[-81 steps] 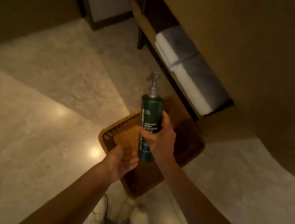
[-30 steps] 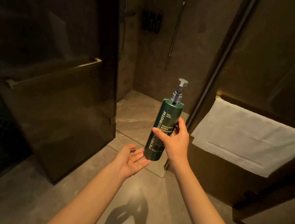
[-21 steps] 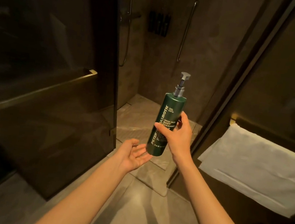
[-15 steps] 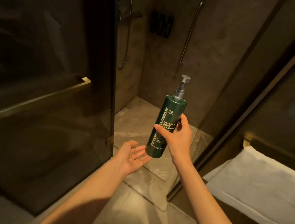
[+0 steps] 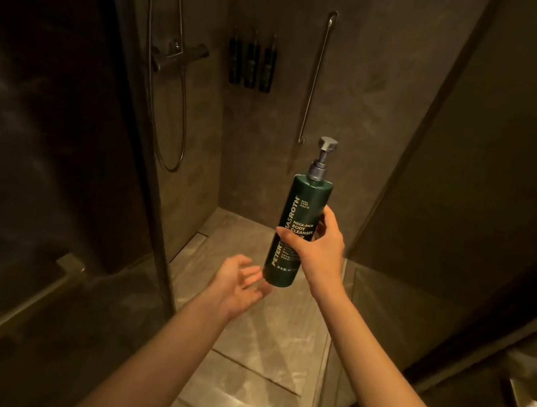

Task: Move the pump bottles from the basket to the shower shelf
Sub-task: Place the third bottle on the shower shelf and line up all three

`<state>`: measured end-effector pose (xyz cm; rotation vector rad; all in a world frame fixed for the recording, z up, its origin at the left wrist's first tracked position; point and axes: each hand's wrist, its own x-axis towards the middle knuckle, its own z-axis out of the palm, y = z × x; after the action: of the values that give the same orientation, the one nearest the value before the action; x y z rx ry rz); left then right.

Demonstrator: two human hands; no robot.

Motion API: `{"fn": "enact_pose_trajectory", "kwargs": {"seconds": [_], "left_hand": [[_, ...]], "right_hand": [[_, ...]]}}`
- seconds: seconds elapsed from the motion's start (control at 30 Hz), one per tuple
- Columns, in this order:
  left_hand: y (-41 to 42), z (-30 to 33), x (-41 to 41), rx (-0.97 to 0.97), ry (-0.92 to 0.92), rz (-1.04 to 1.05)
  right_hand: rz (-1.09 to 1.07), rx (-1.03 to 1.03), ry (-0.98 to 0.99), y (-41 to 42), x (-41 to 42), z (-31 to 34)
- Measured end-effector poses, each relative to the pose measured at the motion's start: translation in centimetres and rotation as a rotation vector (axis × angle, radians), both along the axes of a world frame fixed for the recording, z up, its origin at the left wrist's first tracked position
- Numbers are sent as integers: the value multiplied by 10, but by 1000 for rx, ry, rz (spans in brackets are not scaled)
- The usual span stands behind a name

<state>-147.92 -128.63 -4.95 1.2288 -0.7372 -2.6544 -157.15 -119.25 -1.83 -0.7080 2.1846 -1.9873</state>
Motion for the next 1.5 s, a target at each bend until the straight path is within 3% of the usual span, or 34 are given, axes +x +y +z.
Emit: {"fn": "enact_pose_trajectory", "kwargs": {"seconds": [0.43, 0.77, 1.2, 1.5], "left_hand": [[-144, 20, -226, 27, -8, 119], [-277, 52, -319, 7, 70, 337], [-452, 88, -369, -94, 123, 691], [-478, 110, -351, -131, 179, 1137]], "right_hand": [[84, 6, 54, -150, -236, 21], [322, -33, 115, -304, -346, 56], [666, -126, 164, -524, -409, 94], [1174, -210, 12, -621, -396, 117]]}}
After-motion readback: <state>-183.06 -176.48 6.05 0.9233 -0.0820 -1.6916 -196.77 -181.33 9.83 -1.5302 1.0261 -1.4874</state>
